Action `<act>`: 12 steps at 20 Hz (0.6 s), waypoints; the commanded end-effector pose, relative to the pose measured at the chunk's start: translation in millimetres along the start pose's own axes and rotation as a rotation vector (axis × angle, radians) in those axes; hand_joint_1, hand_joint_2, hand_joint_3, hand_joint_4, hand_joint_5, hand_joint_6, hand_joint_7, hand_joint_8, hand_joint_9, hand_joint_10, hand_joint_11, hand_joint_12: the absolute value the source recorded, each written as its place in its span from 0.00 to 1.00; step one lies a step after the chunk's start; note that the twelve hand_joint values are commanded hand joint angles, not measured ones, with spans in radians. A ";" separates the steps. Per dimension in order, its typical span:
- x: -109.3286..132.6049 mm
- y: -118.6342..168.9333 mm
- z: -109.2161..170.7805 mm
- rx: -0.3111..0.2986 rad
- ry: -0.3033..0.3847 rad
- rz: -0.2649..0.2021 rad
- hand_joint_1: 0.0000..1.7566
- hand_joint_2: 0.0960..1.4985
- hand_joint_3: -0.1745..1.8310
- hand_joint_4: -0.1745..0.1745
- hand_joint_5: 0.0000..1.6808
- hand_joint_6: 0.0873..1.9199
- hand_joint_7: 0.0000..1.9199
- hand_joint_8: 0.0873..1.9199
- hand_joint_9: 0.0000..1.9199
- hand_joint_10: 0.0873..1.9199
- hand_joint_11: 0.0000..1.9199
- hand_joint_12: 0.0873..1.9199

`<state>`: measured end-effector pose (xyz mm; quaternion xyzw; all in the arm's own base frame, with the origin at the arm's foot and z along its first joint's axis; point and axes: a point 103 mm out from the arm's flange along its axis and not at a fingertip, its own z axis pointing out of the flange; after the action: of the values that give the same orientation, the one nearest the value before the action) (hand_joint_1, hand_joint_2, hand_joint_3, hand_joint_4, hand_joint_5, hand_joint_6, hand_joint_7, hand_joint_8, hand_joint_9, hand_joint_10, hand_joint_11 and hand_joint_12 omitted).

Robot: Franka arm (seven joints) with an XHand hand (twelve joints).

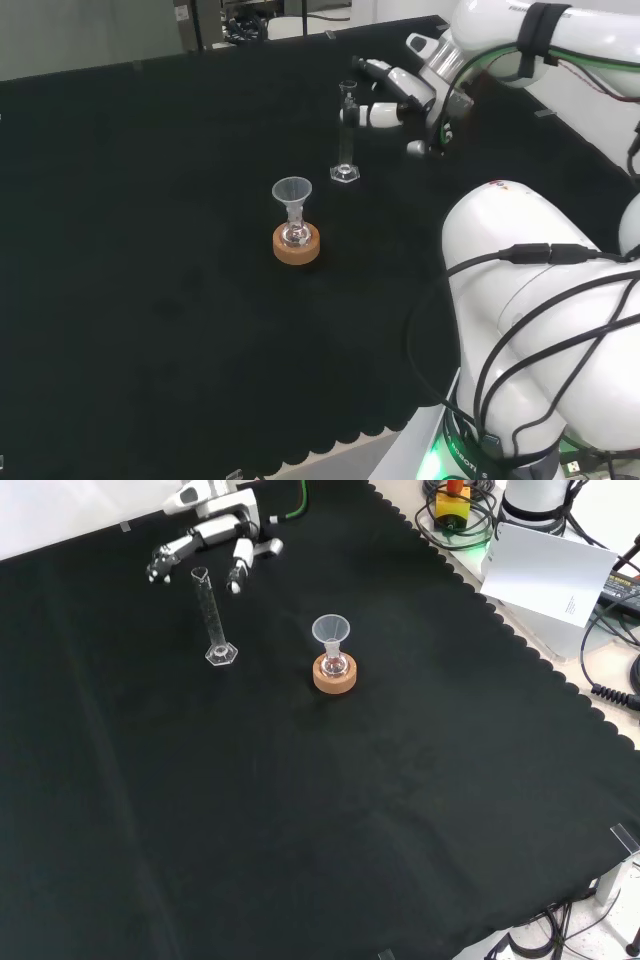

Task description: Put the graduated cylinder back on the table.

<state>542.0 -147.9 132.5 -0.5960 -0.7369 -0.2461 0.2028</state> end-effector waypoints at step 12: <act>117.6 -98.2 -114.6 -0.019 -0.322 0.054 0.35 0.52 0.03 0.36 0.03 0.00 0.00 0.15 0.20 0.00 0.03 0.77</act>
<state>476.2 -160.0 244.7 -0.6238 -0.7419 -0.2150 0.1190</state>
